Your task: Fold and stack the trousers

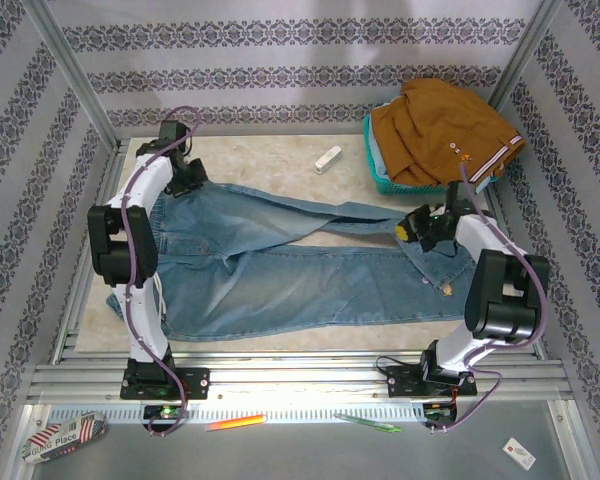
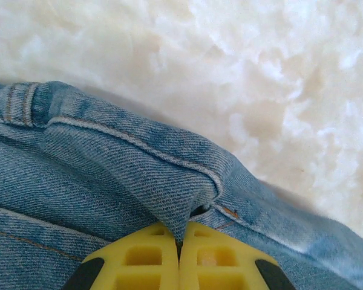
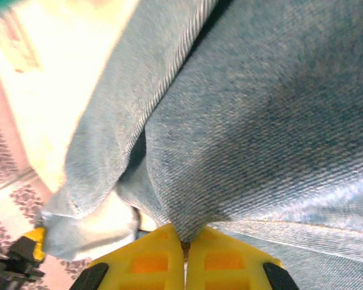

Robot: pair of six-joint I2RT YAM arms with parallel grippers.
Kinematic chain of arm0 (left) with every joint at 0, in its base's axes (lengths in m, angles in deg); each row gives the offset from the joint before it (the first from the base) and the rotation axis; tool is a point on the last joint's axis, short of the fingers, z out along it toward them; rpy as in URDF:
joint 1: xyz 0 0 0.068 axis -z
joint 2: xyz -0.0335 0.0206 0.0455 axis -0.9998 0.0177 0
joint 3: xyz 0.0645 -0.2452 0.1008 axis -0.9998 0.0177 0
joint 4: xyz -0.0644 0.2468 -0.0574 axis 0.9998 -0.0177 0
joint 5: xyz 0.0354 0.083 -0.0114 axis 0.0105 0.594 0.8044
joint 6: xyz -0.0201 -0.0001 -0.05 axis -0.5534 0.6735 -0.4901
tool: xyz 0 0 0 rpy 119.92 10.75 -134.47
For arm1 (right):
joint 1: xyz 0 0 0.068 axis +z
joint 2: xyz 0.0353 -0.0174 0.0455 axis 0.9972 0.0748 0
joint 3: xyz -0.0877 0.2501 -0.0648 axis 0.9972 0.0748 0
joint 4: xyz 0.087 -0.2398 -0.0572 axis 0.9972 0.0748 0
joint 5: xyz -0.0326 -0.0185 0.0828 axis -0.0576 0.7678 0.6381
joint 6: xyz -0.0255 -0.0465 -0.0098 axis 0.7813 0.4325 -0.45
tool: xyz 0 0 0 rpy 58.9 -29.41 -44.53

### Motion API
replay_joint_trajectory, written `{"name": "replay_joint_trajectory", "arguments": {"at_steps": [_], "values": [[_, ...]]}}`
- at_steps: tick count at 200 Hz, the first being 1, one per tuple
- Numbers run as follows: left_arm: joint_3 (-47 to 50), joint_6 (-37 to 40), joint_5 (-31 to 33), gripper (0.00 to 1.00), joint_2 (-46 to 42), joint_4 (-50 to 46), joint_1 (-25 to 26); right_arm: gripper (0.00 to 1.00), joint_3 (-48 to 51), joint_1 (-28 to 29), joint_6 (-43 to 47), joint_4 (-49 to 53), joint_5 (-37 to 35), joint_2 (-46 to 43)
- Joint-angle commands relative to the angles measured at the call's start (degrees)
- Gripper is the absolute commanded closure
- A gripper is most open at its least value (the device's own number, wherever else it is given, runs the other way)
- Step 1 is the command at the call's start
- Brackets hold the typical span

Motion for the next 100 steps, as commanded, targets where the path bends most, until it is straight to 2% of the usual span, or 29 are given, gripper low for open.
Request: {"name": "replay_joint_trajectory", "arguments": {"at_steps": [1,44,75,81,87,93,100], "values": [[-4.26,-0.99,0.87,1.00,-1.95,-1.05,-2.19,1.00,-2.81,-3.79,4.66,4.41,0.84,-1.13],[-10.51,-0.63,1.74,1.00,1.24,-3.90,-4.42,1.00,-5.80,-7.63,9.74,7.41,-0.41,1.52],[-16.83,2.11,0.05,1.00,8.12,-5.95,-4.50,0.99,-5.27,-7.90,11.47,7.09,-0.10,4.23],[-18.81,2.82,-0.60,0.84,9.78,-6.87,-4.59,0.96,-5.51,-8.08,11.55,7.17,0.11,4.72],[-20.89,4.14,-1.69,0.58,11.32,-7.74,-4.59,0.90,-5.84,-8.07,11.41,7.09,0.77,5.07],[-23.09,4.50,-1.88,0.32,12.61,-9.14,-4.59,0.80,-6.07,-7.82,10.95,6.81,1.65,5.34],[-25.35,4.52,-2.30,0.20,13.71,-11.37,-4.59,0.67,-6.54,-7.16,10.76,6.73,2.61,5.39]]}}
